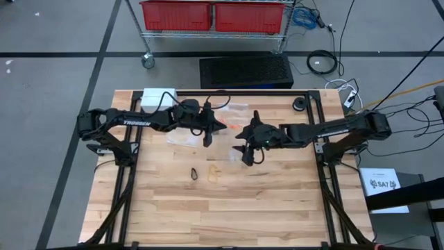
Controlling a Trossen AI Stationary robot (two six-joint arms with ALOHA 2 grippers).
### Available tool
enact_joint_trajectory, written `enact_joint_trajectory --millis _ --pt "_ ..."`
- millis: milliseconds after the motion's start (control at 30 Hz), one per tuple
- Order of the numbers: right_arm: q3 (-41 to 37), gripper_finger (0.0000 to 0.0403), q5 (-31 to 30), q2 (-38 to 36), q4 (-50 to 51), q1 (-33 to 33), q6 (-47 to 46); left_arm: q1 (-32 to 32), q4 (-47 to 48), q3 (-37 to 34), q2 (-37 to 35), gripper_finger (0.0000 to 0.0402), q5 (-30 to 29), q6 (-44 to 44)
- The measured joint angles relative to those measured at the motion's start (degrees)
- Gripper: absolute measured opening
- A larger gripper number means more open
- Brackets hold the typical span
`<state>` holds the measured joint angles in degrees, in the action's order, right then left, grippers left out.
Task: Sort rubber bands
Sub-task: Open the bottom zip lock bag, then put the top right yellow rubber band into the bottom zip lock bag
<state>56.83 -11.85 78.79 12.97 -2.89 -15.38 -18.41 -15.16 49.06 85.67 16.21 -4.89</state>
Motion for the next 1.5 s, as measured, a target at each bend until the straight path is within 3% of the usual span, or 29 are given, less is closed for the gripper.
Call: enact_joint_trajectory --millis 167,300,400,633,867,1067,1500 --pt "1.9 0.0204 -4.9 -3.0 12.3 -1.9 -3.1 0.0 0.8 0.0 0.0 0.0 0.1 -0.4" --pt "1.3 0.0204 -6.1 -2.8 24.9 -2.1 -12.5 0.1 1.3 0.0 0.0 0.0 0.2 -0.4" --pt "-2.2 0.0204 -5.9 -2.0 28.6 -2.1 -18.1 0.0 1.3 0.0 0.0 0.0 0.3 -0.5" --pt "-13.2 0.0212 -5.8 -1.1 23.8 0.5 -24.4 0.1 1.2 0.0 0.0 0.0 1.8 -0.5" --pt "-20.6 0.0268 -5.1 -1.1 15.7 5.2 -24.7 0.1 1.6 0.0 0.0 0.0 1.8 -0.5" --pt "-23.4 0.0294 -4.8 -1.1 11.7 8.7 -22.9 0.0 2.0 0.0 0.0 0.0 1.8 -0.5" --pt "-23.5 0.0281 -5.6 8.6 4.9 9.4 -21.9 0.1 2.4 0.0 0.0 0.0 1.8 -0.5"
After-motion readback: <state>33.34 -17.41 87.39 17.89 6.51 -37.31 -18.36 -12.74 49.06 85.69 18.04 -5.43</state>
